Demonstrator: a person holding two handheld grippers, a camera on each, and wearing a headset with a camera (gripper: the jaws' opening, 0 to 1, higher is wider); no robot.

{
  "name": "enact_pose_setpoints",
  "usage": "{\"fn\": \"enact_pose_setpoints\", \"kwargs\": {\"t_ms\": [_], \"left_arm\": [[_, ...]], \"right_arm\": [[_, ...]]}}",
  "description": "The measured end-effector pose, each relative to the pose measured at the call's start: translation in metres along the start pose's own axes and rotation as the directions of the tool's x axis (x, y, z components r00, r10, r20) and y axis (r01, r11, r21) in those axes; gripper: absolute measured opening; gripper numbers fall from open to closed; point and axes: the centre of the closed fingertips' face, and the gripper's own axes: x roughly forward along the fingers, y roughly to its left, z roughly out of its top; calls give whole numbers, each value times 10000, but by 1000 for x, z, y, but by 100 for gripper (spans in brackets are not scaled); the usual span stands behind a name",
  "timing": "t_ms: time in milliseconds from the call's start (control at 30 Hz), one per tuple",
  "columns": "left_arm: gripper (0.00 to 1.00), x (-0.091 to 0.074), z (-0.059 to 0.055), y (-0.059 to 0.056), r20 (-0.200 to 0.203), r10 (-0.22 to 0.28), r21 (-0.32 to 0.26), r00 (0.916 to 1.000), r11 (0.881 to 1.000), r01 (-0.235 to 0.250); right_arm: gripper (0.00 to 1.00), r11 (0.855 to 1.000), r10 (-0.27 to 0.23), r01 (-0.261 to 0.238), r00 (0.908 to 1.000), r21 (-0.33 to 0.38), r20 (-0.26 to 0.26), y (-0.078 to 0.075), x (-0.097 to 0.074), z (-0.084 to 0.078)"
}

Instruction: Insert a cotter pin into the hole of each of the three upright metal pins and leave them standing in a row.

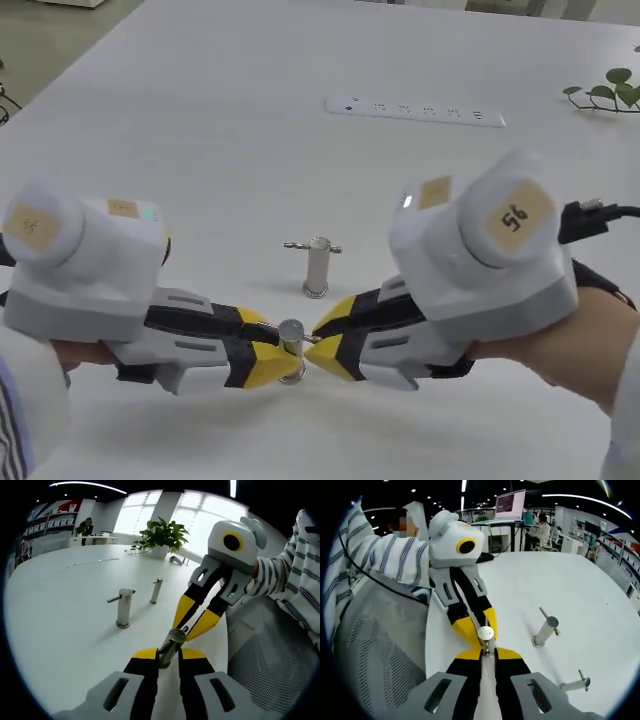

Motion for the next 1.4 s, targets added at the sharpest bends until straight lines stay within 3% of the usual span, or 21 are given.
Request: {"fn": "enact_pose_setpoints", "kwargs": {"t_ms": [267, 533, 1000, 1133, 1400], "left_arm": [[13, 0, 0, 1, 67, -11, -73, 10000, 10000, 12], [13, 1, -4, 3, -121, 88, 55, 9999, 9999, -87], [13, 1, -4, 3, 69, 53, -125, 10000, 9999, -52], [13, 2, -4, 2, -6, 64, 456, 10000, 9989, -64], [14, 2, -12, 4, -374, 152, 807, 9992, 9967, -121]], "right_arm": [[9, 9997, 94, -95, 9999, 218, 62, 1, -5, -2], [5, 9994, 111, -117, 9997, 312, 198, 1, -4, 2], [5, 9986, 58, -75, 9994, 518, 346, 2, 1, 6], [8, 9996, 117, -128, 9990, 252, 433, 4, 1, 6], [16, 9995, 103, -125, 9971, 296, 750, 5, 5, 12]]}}
